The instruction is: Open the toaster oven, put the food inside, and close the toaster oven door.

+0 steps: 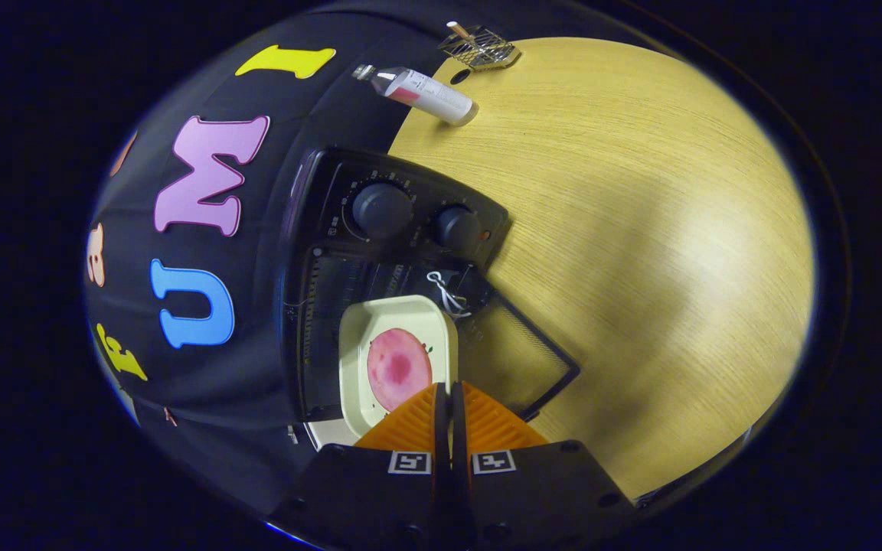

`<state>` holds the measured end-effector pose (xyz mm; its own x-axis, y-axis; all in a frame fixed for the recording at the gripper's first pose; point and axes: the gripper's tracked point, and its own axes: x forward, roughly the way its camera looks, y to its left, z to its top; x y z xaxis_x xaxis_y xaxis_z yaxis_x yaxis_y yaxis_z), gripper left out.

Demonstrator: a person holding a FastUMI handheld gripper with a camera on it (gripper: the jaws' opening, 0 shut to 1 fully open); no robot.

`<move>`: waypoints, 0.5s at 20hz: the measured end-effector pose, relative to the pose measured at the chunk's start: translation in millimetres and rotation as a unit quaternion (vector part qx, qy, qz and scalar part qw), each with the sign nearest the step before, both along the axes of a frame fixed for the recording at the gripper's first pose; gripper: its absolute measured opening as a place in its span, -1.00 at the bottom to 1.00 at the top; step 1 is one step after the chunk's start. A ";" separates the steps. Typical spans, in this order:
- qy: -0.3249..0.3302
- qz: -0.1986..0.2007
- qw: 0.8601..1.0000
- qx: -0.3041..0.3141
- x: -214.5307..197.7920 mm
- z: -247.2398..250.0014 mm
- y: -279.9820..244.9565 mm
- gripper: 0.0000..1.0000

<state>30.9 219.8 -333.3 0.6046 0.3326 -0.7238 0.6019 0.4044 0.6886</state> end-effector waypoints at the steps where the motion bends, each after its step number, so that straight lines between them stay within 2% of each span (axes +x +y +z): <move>1: 0.005 -0.018 1.000 0.000 3.7 -1.1 5.9 -0.89; 7: 0.033 -0.135 0.990 0.004 37.4 -14.7 26.8 -0.89; 10: 0.046 -0.170 0.984 0.007 49.4 -19.4 36.7 -0.89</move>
<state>80.3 256.5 -352.7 0.6148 0.1327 -0.7774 0.7610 0.1590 0.6290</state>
